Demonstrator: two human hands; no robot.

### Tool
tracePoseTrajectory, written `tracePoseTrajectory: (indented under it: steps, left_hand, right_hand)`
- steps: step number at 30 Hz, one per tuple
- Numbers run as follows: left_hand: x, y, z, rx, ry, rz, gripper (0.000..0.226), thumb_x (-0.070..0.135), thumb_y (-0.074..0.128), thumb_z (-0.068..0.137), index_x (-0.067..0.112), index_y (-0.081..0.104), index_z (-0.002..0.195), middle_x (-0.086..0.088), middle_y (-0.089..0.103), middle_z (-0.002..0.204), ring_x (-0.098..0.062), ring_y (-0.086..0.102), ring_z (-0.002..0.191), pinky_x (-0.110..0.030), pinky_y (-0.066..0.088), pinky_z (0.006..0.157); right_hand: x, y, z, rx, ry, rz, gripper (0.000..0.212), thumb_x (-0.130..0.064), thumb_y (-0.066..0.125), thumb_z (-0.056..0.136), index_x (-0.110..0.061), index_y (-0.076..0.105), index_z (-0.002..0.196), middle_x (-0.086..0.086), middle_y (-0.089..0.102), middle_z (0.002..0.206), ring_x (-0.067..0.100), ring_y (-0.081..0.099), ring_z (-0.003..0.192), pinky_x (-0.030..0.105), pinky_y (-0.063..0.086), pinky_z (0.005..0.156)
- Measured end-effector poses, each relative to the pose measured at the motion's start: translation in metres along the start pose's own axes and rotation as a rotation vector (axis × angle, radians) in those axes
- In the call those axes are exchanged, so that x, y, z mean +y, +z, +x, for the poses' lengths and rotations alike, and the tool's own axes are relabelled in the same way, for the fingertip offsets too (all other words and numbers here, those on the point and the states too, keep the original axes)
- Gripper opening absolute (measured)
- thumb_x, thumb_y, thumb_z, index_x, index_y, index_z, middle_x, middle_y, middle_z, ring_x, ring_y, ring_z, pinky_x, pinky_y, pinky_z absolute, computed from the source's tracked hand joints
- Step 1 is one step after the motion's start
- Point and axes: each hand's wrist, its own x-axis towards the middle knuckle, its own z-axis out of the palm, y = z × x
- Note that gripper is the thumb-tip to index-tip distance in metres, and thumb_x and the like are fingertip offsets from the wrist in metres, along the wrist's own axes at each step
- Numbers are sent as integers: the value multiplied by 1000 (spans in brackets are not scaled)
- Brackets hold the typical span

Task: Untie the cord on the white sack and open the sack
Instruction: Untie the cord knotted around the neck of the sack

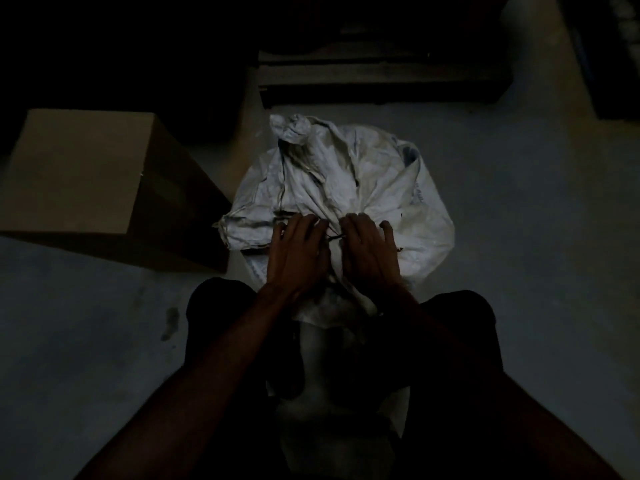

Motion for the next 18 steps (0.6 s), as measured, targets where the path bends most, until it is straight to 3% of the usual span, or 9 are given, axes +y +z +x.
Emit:
tracePoseTrajectory:
  steps: [4,10,18]
  left_hand:
    - [-2,13,-11,115,20,-31,38,32,57,86,19,62,122,-2,62,122,-25,53,119,-46,38,102]
    - [11,-15,-48,118,-14,-6,41,38,58,84,20,61,122,-3,60,129,-25,51,125,-44,37,100]
    - [22,-61,-78,92,25,-102,40,35,49,79,15,66,109,-9,65,111,-31,56,109,-42,47,90]
  right_hand:
    - [-3,17,-7,92,-44,41,51,-21,56,86,-10,54,136,8,55,139,25,50,130,51,33,108]
    - [-16,-18,-46,220,-41,62,48,-21,58,84,-8,59,130,9,60,132,25,55,126,48,29,110]
    - [-32,-58,-83,148,3,63,48,-19,63,76,-12,59,123,7,62,124,27,58,116,49,35,104]
